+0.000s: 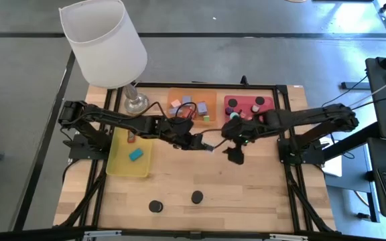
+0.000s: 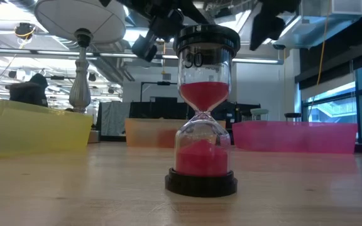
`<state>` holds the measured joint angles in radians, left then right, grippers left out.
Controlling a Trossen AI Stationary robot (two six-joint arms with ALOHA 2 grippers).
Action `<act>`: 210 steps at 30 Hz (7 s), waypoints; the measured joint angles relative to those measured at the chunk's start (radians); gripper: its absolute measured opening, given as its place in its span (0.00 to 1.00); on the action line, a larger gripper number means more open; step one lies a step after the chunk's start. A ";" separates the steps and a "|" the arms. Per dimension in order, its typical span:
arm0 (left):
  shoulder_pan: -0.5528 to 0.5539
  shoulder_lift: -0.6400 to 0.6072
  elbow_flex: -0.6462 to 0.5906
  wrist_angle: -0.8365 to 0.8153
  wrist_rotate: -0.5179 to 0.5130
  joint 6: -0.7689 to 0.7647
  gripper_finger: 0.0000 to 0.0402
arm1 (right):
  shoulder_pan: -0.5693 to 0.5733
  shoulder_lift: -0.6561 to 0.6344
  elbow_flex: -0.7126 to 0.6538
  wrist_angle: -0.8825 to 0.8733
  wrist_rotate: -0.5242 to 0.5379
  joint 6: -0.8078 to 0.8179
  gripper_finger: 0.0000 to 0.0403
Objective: Pick & Place Office items
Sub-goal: Put the white digital timer into the yellow bin, then put the pink hourglass into the pink bin
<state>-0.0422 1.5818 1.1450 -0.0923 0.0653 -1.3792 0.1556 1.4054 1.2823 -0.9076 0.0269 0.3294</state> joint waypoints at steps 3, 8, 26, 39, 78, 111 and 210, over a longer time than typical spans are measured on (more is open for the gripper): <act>0.000 0.000 0.000 -0.037 0.083 0.022 0.18 | -0.016 -0.046 0.000 -0.073 0.034 0.002 0.78; 0.003 -0.014 -0.001 -0.168 0.263 0.078 0.18 | -0.023 -0.117 0.000 -0.166 0.083 0.031 0.78; 0.046 -0.343 0.000 -1.177 0.364 0.291 0.18 | -0.023 -0.156 0.000 -0.172 0.173 0.082 0.78; 0.046 -0.356 -0.150 -1.364 -0.267 0.045 0.18 | -0.023 -0.156 0.000 -0.171 0.299 0.082 0.78; 0.046 -0.354 -0.398 -1.032 -0.277 0.031 0.35 | -0.023 -0.156 0.000 -0.115 0.385 0.103 0.78; -0.311 -0.361 -0.110 -0.535 -0.442 0.006 0.44 | 0.221 0.233 0.000 0.448 -0.124 -0.629 0.78; -0.387 -0.361 -0.111 -0.671 -0.623 0.055 0.44 | 0.321 0.521 0.000 0.743 -0.019 -0.240 0.76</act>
<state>-0.4294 1.2209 1.0344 -0.7635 -0.5579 -1.3240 0.4770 1.9263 1.2823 -0.1650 0.0078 0.0898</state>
